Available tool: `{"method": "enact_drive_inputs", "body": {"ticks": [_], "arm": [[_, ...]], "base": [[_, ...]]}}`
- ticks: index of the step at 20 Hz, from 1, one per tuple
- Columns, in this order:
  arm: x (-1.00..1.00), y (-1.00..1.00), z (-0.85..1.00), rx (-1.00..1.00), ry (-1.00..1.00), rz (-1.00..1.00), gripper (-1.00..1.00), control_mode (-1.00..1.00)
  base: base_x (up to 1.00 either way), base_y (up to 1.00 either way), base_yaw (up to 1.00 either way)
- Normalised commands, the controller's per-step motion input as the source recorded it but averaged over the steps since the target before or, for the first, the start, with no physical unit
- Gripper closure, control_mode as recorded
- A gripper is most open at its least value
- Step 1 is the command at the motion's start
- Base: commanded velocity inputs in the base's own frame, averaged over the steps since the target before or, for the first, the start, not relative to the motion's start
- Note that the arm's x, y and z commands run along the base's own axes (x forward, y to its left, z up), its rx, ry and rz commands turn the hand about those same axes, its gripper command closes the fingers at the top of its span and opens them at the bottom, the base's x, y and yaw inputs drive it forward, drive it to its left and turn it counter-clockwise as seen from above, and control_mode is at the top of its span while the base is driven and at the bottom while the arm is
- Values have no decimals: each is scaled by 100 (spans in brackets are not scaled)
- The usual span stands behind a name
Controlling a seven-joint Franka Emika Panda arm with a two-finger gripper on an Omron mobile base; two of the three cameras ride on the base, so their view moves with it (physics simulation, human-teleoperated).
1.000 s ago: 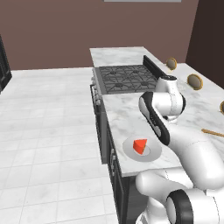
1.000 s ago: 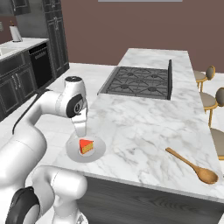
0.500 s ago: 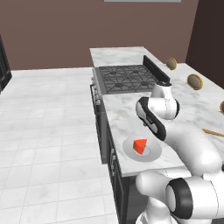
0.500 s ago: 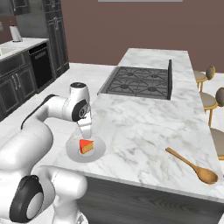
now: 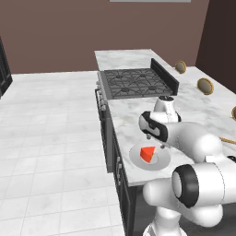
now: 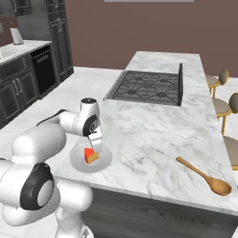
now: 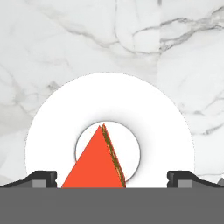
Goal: Pick the cheese from the counter and place it in the microwave.
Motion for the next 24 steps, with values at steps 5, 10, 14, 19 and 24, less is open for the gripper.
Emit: {"method": "enact_drive_inputs", "body": {"ticks": [5, 10, 14, 19, 24], "arm": [[20, 0, -38, 0, 2, 0, -100, -100], [0, 0, -19, 0, 1, 0, -100, -100], [0, 0, -25, 0, 3, 0, -100, -100], [-13, 2, -12, 0, 1, 0, -100, -100], [-6, 6, -17, 0, 2, -1, -100, -100]], "base": [[0, 0, 0], [0, 0, 0], [0, 0, 0], [0, 0, 0], [0, 0, 0]]}}
